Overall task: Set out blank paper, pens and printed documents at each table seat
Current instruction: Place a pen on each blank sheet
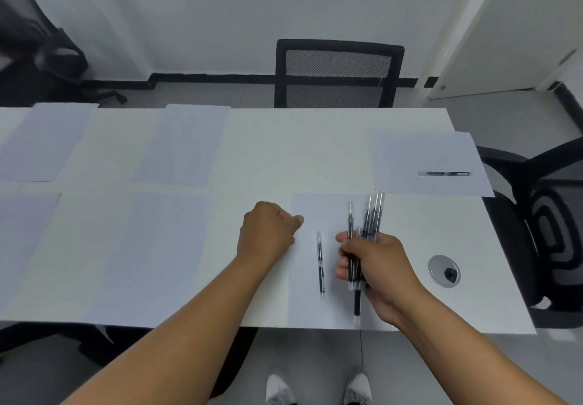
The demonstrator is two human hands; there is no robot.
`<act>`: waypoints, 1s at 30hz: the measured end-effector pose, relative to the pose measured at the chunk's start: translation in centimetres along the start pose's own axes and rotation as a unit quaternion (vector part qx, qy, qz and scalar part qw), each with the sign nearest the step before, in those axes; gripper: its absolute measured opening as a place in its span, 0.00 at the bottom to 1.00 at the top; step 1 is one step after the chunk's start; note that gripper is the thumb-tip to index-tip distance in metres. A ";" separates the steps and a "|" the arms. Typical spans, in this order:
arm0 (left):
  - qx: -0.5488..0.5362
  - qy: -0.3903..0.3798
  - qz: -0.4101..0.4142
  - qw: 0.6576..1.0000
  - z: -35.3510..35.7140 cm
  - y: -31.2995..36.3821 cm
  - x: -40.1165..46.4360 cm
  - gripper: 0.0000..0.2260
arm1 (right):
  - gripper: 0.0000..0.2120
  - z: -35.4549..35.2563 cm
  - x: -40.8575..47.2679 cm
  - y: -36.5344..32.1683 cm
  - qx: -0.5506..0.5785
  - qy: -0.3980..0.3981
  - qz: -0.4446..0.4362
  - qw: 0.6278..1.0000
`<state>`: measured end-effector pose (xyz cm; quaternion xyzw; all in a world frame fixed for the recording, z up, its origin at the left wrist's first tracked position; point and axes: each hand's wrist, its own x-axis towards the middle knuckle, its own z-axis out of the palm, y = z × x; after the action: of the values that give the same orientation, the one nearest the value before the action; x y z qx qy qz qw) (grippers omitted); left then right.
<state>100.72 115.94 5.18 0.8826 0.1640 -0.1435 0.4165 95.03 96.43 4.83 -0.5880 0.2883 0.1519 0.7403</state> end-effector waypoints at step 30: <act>-0.072 0.235 0.011 0.969 -23.7 -0.7 -22.4 0.19 | 0.08 16.1 -16.4 -7.5 -0.053 -0.264 -0.096 0.958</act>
<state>82.94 131.11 27.89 0.8612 0.2576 0.0851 0.4298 90.35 111.72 22.92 -0.5903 0.0166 0.2450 0.7689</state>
